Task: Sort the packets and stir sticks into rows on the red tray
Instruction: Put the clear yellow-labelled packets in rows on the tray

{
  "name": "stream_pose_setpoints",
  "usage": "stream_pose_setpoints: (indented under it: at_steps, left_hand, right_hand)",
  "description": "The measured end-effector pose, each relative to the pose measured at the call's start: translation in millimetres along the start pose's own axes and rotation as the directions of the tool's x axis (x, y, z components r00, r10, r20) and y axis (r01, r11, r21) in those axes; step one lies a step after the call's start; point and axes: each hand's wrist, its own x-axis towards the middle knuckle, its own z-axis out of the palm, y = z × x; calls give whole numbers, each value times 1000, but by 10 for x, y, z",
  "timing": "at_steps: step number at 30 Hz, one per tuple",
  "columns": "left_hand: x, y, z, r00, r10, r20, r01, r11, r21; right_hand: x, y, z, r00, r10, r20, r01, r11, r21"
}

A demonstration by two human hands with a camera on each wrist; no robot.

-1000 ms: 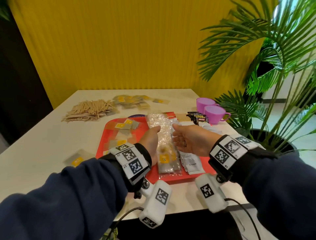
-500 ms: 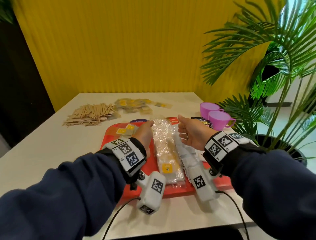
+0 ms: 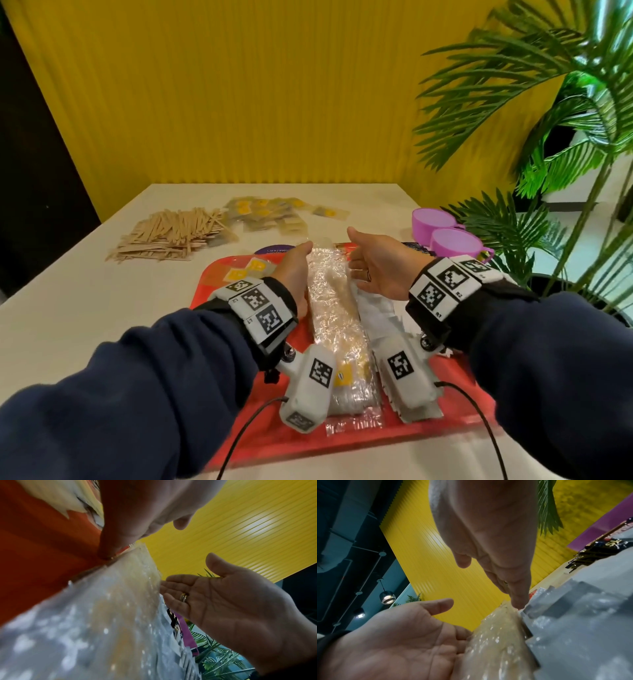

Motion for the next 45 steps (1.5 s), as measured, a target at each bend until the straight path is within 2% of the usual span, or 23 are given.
stream_pose_setpoints:
  at_steps: [5,6,9,11,12,15,23,25,27,31,35,40,45]
  left_hand:
    - [-280,106,109,991,99,-92,-97,995,31]
    - [20,47,50,994,83,-74,-82,996,24]
    - [307,4,-22,999,46,-6,-47,998,-45]
    - [540,-35,-78,1000,25,-11,-26,997,-66]
    - [592,-25,-96,998,49,-26,-50,997,-60]
    - [283,116,-35,999,47,-29,-47,999,-12]
    - [510,164,-84,994,76,-78,-81,994,-69]
    - [656,145,-110,997,52,-58,-56,995,-83]
    - [526,214,-78,999,34,-39,-37,996,-79]
    - [593,243,-132,996,87,-20,-87,996,-34]
    - [586,274,-126,998,50,-39,-52,997,-59]
    - [639,339,-151,992,7,-126,-18,996,-88]
    - [643,410,-123,996,3,-90,-8,998,-55]
  right_hand:
    - [148,-91,-12,999,-35,-13,34,999,-24]
    - [177,-96,-4,999,-31,11,32,999,-36]
    - [231,-96,40,994,30,105,-21,996,-90]
    - [261,-118,39,991,65,118,-55,995,-81]
    - [274,-140,33,992,63,106,-56,996,-75]
    - [350,-184,-27,998,29,62,-25,998,-61]
    - [504,-284,50,998,19,55,-17,999,-48]
    - [532,-297,101,996,49,68,-45,998,-48]
    - [576,-307,125,996,63,59,-60,997,-39]
    - [622,-353,108,999,42,23,-42,999,-22]
    - [609,-385,133,997,63,42,-61,997,-37]
    - [625,-368,132,999,40,34,-39,998,-52]
    - [625,-377,125,1000,9,24,-8,1000,-14]
